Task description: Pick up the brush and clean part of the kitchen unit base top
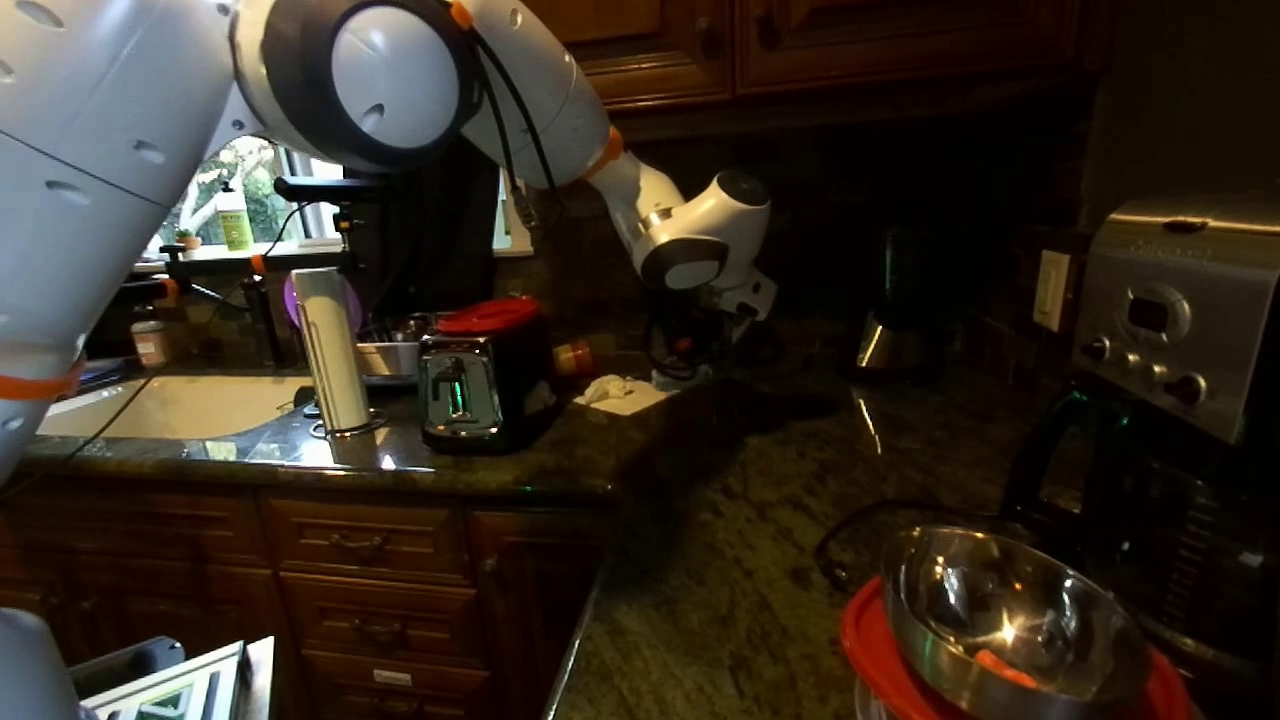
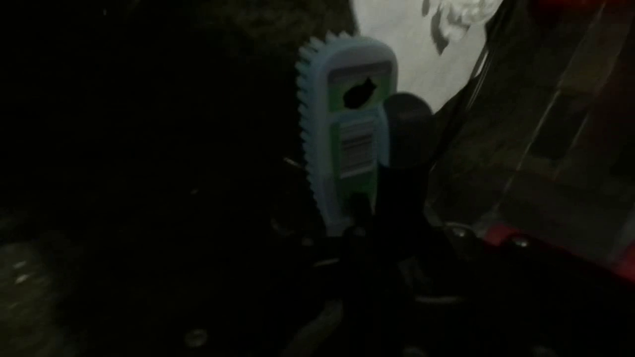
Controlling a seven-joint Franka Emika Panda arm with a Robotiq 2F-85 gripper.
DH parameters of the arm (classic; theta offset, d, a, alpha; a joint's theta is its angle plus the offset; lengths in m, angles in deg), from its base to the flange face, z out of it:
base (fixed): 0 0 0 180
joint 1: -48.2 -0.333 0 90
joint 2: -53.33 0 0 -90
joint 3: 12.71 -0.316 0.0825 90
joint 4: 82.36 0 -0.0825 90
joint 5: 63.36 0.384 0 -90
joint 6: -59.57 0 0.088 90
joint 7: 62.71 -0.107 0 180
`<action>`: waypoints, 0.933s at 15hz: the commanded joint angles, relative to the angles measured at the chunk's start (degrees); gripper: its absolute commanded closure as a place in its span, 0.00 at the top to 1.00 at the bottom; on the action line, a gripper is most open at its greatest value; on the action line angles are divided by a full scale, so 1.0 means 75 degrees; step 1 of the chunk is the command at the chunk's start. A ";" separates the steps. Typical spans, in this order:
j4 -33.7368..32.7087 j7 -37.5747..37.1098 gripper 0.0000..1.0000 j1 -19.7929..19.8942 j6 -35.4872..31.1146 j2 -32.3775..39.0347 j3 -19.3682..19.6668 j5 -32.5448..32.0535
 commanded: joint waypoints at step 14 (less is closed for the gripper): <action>-0.0131 0.0655 0.06 -0.0369 -0.1147 0.0804 0.0584 -0.0503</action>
